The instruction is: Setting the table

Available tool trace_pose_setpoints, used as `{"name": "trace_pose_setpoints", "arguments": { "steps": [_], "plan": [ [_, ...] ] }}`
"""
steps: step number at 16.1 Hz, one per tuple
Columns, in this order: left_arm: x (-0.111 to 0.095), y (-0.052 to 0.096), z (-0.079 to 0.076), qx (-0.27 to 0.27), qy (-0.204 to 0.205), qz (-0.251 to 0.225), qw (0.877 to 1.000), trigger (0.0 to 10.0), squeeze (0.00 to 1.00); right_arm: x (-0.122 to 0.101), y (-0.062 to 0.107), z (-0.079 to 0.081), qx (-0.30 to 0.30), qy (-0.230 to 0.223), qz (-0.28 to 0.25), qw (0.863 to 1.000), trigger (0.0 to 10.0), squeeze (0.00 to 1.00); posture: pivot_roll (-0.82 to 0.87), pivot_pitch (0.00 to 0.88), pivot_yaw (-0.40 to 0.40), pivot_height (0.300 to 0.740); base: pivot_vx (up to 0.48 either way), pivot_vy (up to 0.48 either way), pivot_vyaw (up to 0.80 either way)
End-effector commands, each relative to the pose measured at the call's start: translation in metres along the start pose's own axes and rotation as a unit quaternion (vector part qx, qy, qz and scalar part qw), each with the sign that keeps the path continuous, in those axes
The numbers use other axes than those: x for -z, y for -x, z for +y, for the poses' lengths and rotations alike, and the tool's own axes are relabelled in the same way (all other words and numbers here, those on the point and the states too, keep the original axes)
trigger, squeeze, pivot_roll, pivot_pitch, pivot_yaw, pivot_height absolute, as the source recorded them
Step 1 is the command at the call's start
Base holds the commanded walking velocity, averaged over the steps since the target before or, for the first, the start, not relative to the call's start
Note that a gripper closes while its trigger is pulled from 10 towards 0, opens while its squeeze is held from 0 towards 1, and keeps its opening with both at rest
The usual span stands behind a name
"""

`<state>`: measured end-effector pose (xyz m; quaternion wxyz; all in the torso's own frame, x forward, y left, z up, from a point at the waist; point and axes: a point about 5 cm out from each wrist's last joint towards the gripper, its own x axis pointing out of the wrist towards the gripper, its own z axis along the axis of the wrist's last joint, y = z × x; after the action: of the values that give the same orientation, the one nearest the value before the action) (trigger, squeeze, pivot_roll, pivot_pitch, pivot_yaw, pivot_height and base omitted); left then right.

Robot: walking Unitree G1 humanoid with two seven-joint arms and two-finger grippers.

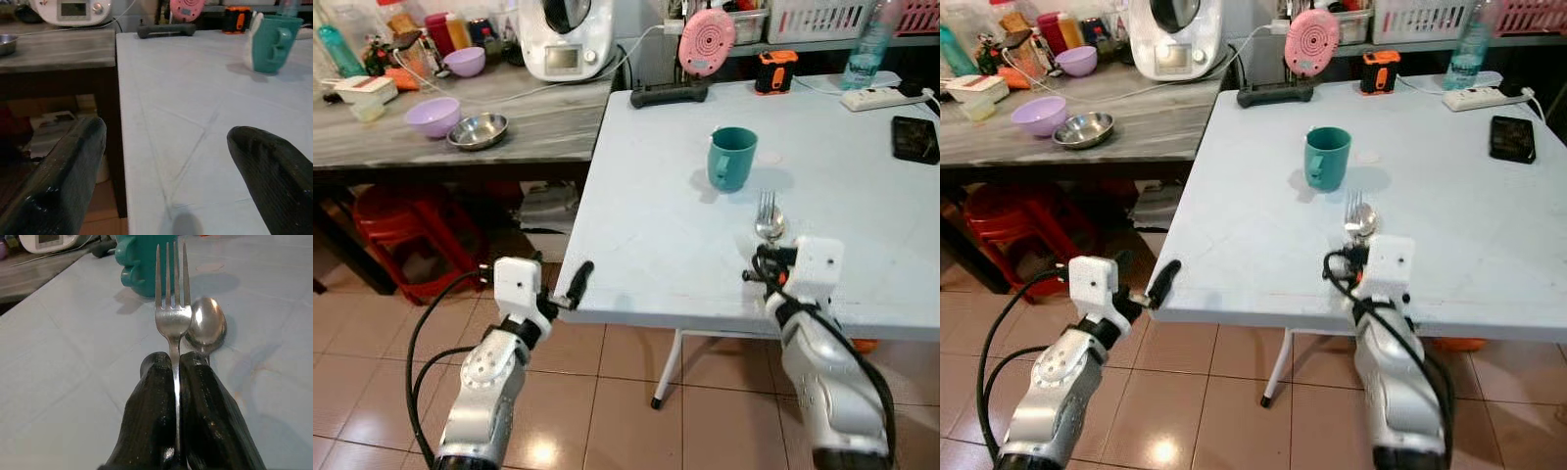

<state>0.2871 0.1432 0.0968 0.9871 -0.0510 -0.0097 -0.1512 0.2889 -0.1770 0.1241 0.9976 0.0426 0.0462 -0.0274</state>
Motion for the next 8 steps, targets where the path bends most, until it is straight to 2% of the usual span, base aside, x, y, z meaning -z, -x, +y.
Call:
{"name": "trace_pose_setpoints", "arguments": {
  "steps": [1, 5, 6, 8],
  "plan": [
    [-0.0006, -0.0017, 0.0041, -0.008, 0.002, -0.003, 1.000, 10.0, 0.00, -0.0056, 0.0028, 0.0061, -0.007, -0.004, -0.012, 1.000, 10.0, 0.00, -0.08, 0.000, 0.141, 0.740, 0.000, 0.000, -0.80],
    [0.0002, -0.0045, 0.0036, -0.008, 0.008, -0.005, 1.000, 10.0, 0.00, -0.0048, 0.0045, 0.0090, -0.009, -0.007, -0.012, 1.000, 10.0, 0.00, -0.08, 0.000, 0.141, 0.740, 0.000, 0.301, -0.80],
    [0.0007, -0.0044, 0.0042, -0.010, 0.010, -0.005, 1.000, 10.0, 0.00, -0.0054, 0.0046, 0.0095, -0.010, -0.008, -0.015, 1.000, 10.0, 0.00, -0.08, 0.000, 0.140, 0.740, 0.000, 0.330, -0.48],
    [0.0022, -0.0037, 0.0053, -0.014, 0.014, -0.003, 1.000, 10.0, 0.00, -0.0052, 0.0046, 0.0102, -0.011, -0.010, -0.016, 1.000, 10.0, 0.00, -0.08, 0.000, 0.140, 0.740, 0.000, 0.347, 0.00]
  ]
}}
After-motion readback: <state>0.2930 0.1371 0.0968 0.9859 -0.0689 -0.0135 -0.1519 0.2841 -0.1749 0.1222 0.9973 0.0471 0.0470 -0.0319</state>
